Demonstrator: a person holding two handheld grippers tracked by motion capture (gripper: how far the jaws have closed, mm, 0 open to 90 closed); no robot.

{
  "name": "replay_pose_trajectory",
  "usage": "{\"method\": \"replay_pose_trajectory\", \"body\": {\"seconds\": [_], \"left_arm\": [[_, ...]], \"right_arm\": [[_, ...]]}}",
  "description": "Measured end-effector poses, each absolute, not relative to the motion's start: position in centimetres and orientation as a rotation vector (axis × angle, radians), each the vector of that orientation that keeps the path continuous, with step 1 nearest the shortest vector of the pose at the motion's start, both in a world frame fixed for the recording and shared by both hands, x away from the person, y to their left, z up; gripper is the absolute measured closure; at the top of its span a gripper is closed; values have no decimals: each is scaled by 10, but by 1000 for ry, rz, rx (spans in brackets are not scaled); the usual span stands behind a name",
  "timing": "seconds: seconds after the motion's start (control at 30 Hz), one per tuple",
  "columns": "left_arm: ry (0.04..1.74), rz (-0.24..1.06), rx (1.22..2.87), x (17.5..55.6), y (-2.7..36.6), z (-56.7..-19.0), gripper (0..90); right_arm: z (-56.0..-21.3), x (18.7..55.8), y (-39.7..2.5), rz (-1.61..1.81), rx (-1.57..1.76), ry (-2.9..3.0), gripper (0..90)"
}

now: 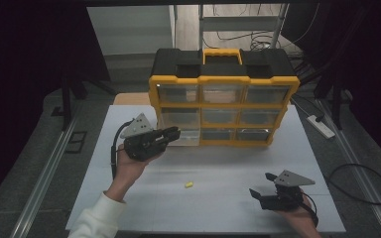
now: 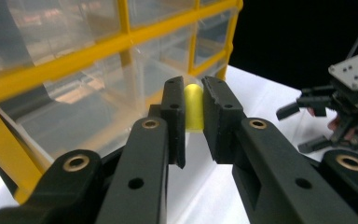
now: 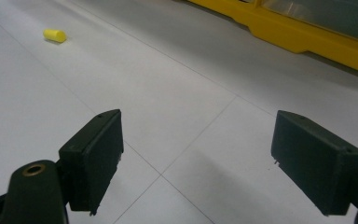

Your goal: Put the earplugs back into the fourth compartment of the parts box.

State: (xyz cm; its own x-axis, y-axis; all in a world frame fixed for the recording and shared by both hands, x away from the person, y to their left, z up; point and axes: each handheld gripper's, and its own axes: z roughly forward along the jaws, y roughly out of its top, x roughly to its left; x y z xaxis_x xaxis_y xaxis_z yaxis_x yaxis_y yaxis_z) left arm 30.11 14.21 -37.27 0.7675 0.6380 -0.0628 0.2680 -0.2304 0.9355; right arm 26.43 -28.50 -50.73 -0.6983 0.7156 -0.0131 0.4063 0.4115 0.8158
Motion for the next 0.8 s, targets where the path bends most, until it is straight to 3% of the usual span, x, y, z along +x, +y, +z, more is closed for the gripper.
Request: {"method": "replay_pose_trajectory", "body": {"seconds": [0.8], "left_arm": [[789,422,1840,345,139,-370,777]], "right_arm": [[-508,264,-285,1178,970,2319,178]]}}
